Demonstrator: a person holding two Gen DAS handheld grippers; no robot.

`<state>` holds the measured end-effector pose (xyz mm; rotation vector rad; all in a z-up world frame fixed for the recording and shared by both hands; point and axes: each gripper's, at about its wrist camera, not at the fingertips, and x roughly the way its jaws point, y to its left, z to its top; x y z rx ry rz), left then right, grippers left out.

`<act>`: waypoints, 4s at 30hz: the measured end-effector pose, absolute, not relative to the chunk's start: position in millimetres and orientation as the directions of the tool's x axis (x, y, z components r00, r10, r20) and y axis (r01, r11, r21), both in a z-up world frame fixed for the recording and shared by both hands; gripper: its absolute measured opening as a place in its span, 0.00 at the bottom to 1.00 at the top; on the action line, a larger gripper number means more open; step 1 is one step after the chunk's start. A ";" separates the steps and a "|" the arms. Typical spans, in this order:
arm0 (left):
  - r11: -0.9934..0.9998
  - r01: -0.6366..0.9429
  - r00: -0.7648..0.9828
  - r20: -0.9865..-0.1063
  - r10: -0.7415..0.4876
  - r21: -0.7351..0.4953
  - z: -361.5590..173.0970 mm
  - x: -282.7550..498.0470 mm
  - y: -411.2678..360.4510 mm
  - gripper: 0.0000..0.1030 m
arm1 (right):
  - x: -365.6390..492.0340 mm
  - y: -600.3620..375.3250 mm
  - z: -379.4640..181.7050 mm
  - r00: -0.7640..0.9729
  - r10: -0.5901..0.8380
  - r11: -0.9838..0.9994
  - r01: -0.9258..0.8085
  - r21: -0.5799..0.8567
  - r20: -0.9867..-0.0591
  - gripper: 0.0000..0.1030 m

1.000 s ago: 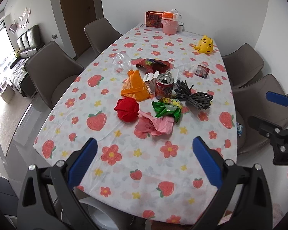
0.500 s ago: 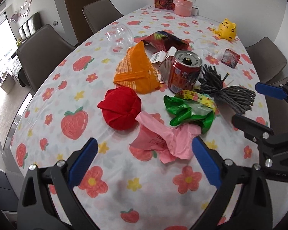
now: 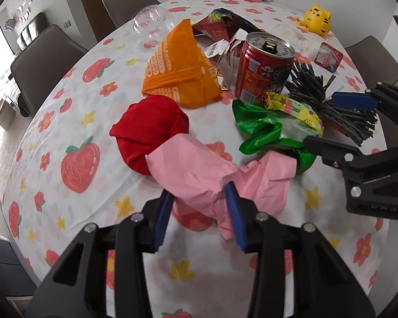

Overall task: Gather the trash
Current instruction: 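Grasp the pink tissue with the left tool while the right tool grasps the green wrapper, then carry the pink tissue and green wrapper over the grey bin with both tools, then open the right tool over the bin while the left tool releases the pink tissue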

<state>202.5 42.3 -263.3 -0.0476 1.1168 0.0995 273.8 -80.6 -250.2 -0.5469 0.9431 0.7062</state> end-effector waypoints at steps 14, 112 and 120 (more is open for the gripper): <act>0.994 -0.106 0.484 -0.874 0.045 -0.008 -251.0 188.1 43.9 0.15 | 257.1 -79.4 -240.5 0.325 0.373 0.616 -0.787 -0.030 -0.869 0.26; 0.876 -0.475 0.398 -0.867 0.299 0.084 -217.0 -202.1 176.3 0.65 | -89.7 82.1 -165.7 0.081 0.576 0.177 -0.984 0.027 -0.813 0.52; 0.917 -0.395 0.493 -0.828 0.266 0.059 -187.6 -155.8 164.1 0.73 | -50.7 46.9 -155.7 0.226 0.544 0.401 -0.916 0.014 -0.808 0.62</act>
